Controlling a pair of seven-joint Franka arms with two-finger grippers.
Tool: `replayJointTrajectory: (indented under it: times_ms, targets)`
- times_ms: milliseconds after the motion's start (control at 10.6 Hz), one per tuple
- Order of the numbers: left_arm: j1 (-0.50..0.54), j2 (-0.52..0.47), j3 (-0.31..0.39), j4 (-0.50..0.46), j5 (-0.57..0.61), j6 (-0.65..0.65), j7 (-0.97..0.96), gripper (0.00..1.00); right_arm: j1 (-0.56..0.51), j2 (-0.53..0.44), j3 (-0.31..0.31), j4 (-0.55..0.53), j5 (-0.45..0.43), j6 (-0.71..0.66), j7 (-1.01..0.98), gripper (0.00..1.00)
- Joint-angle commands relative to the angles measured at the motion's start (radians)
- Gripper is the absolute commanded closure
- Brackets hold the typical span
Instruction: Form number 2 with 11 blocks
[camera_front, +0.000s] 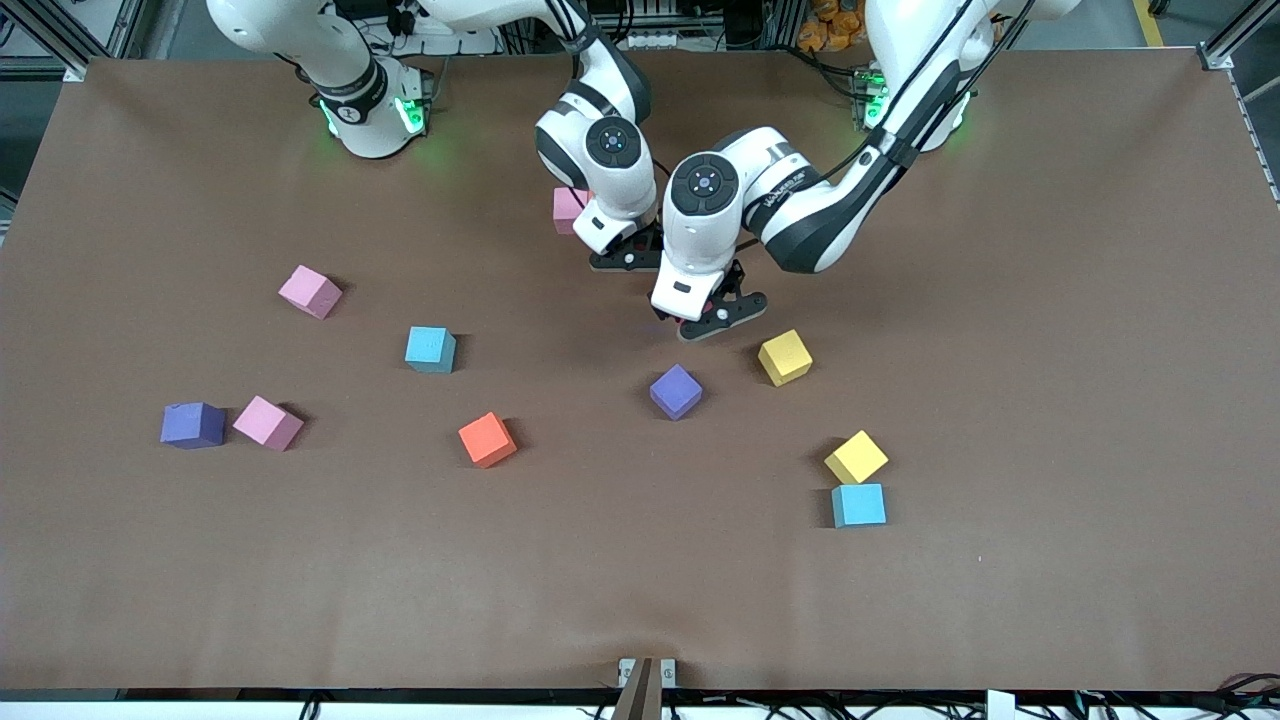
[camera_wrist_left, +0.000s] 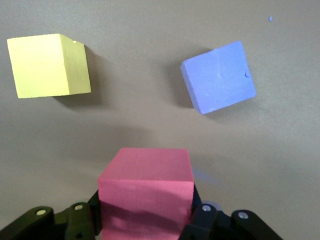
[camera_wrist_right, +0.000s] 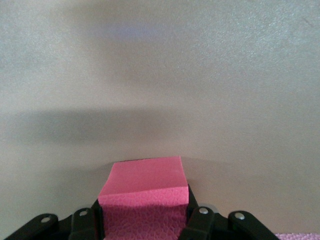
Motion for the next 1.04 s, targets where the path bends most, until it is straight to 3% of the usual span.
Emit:
replayJointTrajectory:
  times_ms: [0,944]
  targets:
    - [0.011,-0.017,-0.013,-0.014,-0.009,0.011,0.024,1.0,0.02,0.012,-0.015,0.014,-0.013,-0.007,0.035,0.67]
    - [0.184,-0.017,-0.016,0.07,-0.026,-0.014,0.096,1.0,0.039,0.012,-0.014,-0.001,-0.011,-0.016,0.037,0.67]
